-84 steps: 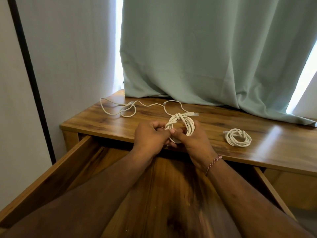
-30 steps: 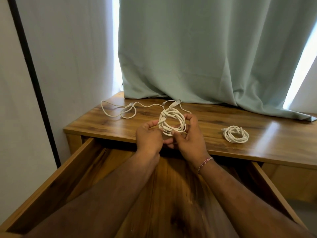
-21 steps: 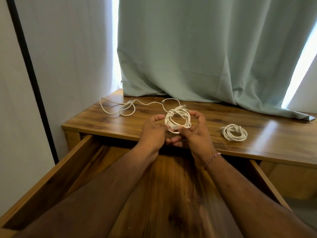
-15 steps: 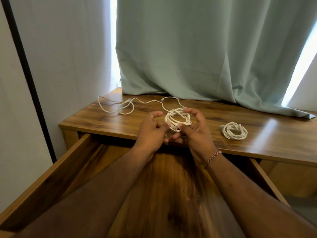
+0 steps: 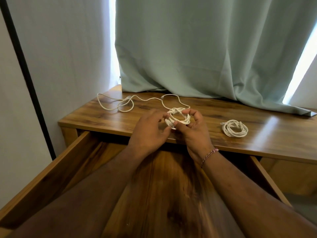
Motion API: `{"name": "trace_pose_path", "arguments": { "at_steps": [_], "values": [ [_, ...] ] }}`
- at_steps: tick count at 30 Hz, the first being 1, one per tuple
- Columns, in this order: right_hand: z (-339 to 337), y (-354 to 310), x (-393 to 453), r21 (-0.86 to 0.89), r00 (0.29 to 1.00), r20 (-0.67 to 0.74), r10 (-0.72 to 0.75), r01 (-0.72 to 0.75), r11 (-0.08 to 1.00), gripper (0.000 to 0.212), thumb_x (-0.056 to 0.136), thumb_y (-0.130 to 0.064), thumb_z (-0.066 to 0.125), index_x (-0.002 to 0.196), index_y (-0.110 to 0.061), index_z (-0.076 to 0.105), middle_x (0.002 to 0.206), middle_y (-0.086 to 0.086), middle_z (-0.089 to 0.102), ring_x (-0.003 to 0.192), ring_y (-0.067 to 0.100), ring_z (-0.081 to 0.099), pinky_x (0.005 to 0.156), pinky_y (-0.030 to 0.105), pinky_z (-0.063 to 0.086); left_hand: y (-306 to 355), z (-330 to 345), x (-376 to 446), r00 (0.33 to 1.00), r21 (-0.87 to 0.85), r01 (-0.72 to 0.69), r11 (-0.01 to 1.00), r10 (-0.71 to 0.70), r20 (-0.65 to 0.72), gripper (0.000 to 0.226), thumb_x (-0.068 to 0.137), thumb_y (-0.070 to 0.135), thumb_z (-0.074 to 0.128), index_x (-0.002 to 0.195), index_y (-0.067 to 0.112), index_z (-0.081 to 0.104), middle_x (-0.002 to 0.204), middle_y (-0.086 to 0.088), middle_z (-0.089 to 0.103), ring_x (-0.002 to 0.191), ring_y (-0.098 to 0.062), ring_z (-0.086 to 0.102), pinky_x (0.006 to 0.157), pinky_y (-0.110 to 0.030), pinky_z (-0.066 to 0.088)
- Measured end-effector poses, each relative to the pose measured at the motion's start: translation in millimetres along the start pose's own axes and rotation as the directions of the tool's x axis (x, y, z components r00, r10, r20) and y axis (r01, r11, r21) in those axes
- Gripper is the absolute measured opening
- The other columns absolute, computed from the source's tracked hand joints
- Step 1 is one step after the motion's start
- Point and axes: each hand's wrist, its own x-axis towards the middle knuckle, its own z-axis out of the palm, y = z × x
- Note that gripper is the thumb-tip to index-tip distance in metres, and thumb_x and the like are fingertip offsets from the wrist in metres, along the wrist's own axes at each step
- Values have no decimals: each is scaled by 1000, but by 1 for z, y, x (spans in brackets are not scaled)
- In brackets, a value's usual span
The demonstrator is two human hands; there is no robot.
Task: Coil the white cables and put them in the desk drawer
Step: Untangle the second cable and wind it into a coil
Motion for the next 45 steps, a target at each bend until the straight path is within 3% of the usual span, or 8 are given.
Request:
{"name": "trace_pose_path", "arguments": {
  "at_steps": [10,25,29,32,35,40,41,45],
  "values": [
    [16,1,-5,-39,981,-119,-154,150,988,49,87,19,64,113,-22,60,112,13,76,100,23,75,84,37,62,-8,-1,-2,998,-64,-25,998,22,-54,47,87,29,81,132,22,70,140,3,65,131,-11,58,112,-39,48],
    [17,-1,-14,-92,971,-85,-223,215,972,46,88,11,71,124,-16,62,112,5,78,106,19,75,90,39,61,-12,0,-5,984,-363,142,921,-171,-49,38,80,35,86,116,24,79,117,13,76,97,5,71,88,-30,60],
    [13,-1,-12,-127,981,-40,-192,186,974,46,86,8,75,123,-17,61,110,6,79,104,19,76,89,34,61,-9,1,-5,993,-92,59,994,-67,-94,23,98,36,67,112,23,79,105,7,79,93,-10,71,80,-35,58],
    [13,3,-10,-234,983,27,-180,182,955,44,86,5,76,121,-19,60,112,5,78,103,16,76,86,36,62,-9,2,0,965,56,196,979,-182,-190,29,106,39,50,100,22,73,86,7,71,81,-15,66,69,-34,49],
    [10,9,-10,-253,986,67,-152,164,953,41,88,3,76,117,-20,58,114,8,78,105,21,76,90,45,61,-14,2,9,874,-312,392,866,-456,-166,26,107,38,48,96,25,67,87,4,74,78,-13,75,70,-41,62],
    [1,9,-6,-141,981,190,-36,64,988,39,90,14,66,116,-12,51,107,20,77,97,35,76,87,44,63,1,-13,19,575,-856,472,213,-810,116,24,109,28,48,109,12,66,94,-10,77,77,-22,79,62,-35,64],
    [1,8,-7,-145,978,206,-28,59,988,39,90,14,66,117,-10,51,105,21,77,94,34,76,85,41,64,2,-15,18,566,-869,460,182,-814,129,23,109,28,49,107,12,66,93,-11,77,76,-23,79,61,-34,64],
    [-6,3,-9,-341,977,208,-49,119,932,36,88,3,75,115,-14,58,90,11,80,83,26,78,73,27,63,-2,-15,9,694,-745,532,401,-711,113,24,108,32,50,100,17,67,98,-13,77,87,-29,79,73,-42,66]
  ]
}}
